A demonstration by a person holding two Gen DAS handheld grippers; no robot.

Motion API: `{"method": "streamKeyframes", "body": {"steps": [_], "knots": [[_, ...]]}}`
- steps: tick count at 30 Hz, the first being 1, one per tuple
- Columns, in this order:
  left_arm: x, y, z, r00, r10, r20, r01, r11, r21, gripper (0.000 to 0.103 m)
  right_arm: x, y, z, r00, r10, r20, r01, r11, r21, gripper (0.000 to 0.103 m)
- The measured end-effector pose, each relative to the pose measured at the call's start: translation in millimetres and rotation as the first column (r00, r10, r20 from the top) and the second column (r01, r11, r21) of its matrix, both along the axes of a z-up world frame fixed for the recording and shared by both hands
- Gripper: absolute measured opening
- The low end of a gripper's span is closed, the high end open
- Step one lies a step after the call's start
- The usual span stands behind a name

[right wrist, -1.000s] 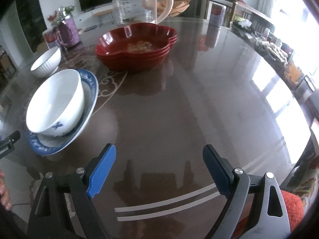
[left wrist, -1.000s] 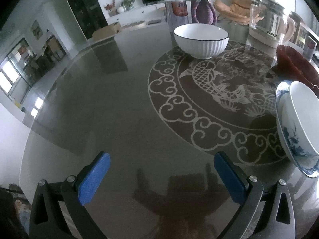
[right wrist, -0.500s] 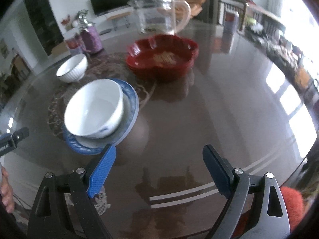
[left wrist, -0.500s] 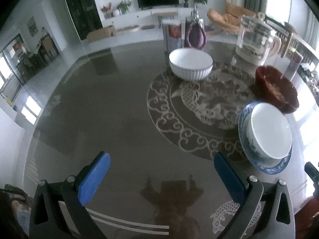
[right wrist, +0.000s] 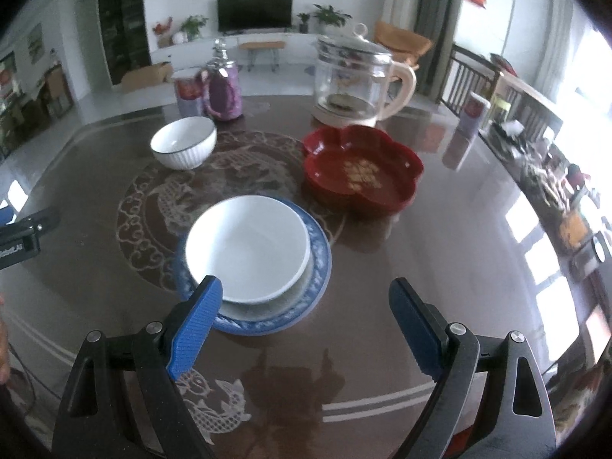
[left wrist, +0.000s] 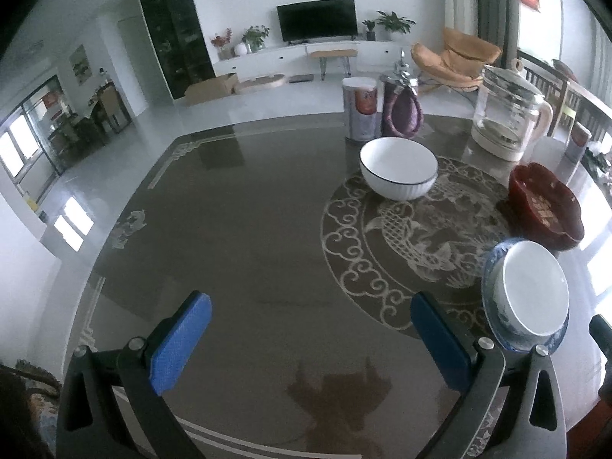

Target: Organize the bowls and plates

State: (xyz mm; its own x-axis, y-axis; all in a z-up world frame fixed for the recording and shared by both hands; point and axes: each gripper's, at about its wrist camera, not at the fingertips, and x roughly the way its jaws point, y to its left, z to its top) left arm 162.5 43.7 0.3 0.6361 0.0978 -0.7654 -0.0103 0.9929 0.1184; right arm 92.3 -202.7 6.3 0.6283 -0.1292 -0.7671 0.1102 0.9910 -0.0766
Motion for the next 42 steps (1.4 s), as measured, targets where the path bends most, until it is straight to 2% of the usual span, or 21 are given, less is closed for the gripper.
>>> {"method": "streamKeyframes", "body": {"steps": [14,16,19,21,23,25,28,32,36,40,42], "knots": [[14.3,21.0,7.6,0.999,0.034,0.034,-0.035,0.999,0.013,0.103,27.2,43.7,10.5,0.994,0.103,0.028,-0.1,0.992,-0.072,0.091],[19.5,23.2,4.2,1.0,0.019,0.014,-0.018,1.0,-0.015,0.103,32.4,48.3,10.9,0.992,0.124,0.022,-0.122,0.989,-0.082,0.091],[40.7,33.2,-7.0,0.997,-0.031,-0.071,0.021,0.99,-0.136,0.103,51.2,51.7,10.2,0.988,0.154,-0.014,-0.155,0.981,-0.121,0.091],[49.7,37.3,-9.6,0.996,-0.033,-0.081,0.021,0.989,-0.143,0.103,63.1,57.0,12.1,0.985,0.17,-0.028,-0.172,0.968,-0.184,0.091],[53.1,37.5,-10.2,0.997,-0.043,-0.063,0.034,0.99,-0.138,0.103,71.6,64.3,20.0,0.984,0.178,0.008,-0.171,0.953,-0.25,0.091],[58.9,38.0,-18.3,0.997,-0.059,-0.054,0.05,0.987,-0.152,0.103,76.7,66.3,26.6,0.983,0.181,0.037,-0.167,0.956,-0.241,0.091],[78.6,42.5,-51.4,0.995,-0.057,-0.086,0.041,0.984,-0.172,0.103,84.6,67.7,30.9,0.984,0.168,0.066,-0.15,0.964,-0.218,0.091],[100.7,52.2,-96.6,0.992,-0.032,-0.121,0.012,0.987,-0.161,0.103,93.3,72.1,31.7,0.985,0.152,0.086,-0.133,0.972,-0.194,0.091],[114.0,66.4,-117.3,0.994,0.013,-0.104,-0.03,0.986,-0.164,0.103,98.6,79.0,32.6,0.983,0.151,0.1,-0.131,0.973,-0.19,0.091],[128.2,75.6,-132.0,0.992,0.032,-0.12,-0.051,0.986,-0.156,0.103,103.2,90.1,33.6,0.981,0.157,0.112,-0.137,0.976,-0.17,0.091],[133.1,77.1,-139.6,0.992,0.039,-0.121,-0.054,0.991,-0.122,0.103,104.6,97.2,34.5,0.979,0.162,0.121,-0.142,0.976,-0.163,0.091]]}}
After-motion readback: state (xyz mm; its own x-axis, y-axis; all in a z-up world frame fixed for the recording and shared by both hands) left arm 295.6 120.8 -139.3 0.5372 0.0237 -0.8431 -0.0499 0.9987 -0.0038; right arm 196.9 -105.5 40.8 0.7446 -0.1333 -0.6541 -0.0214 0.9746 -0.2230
